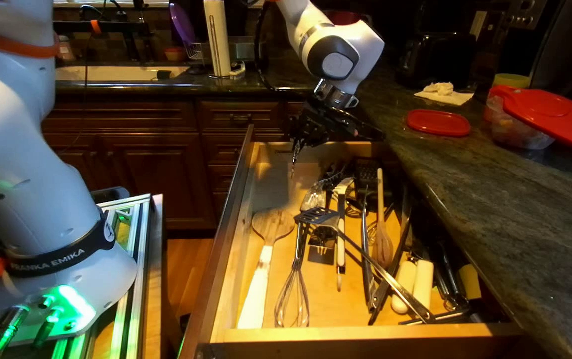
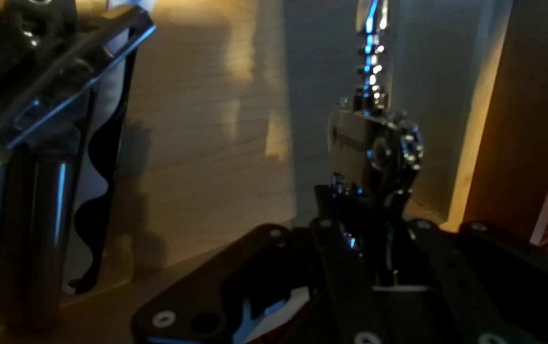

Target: Put the can opener into the drawer

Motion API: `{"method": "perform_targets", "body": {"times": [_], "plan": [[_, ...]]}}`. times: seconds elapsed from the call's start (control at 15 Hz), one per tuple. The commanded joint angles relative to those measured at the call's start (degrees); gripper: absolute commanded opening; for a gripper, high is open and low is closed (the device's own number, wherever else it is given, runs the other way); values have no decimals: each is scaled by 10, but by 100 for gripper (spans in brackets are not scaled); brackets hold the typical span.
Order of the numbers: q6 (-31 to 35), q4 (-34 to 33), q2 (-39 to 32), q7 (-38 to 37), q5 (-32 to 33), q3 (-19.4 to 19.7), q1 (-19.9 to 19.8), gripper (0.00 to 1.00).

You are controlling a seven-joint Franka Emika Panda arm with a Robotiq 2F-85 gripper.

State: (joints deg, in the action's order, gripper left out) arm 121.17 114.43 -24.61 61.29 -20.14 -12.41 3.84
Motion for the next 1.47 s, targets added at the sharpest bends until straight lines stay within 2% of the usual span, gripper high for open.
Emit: {"method": "perform_targets", "body": {"times": [0.0,0.27,0.67,1.27,1.33,1.4], "plan": [[2,-19,-28,-8,-20,-5,-17,4],[1,-42,-60,-35,-12,-3,-20,4],[9,-74,-96,-116,2,0,-9,4],[76,-85,-125,-214,86,8,5,4],[78,-86,-126,-218,95,6,3,7],[79,-86,-126,-224,104,5,4,27]]}}
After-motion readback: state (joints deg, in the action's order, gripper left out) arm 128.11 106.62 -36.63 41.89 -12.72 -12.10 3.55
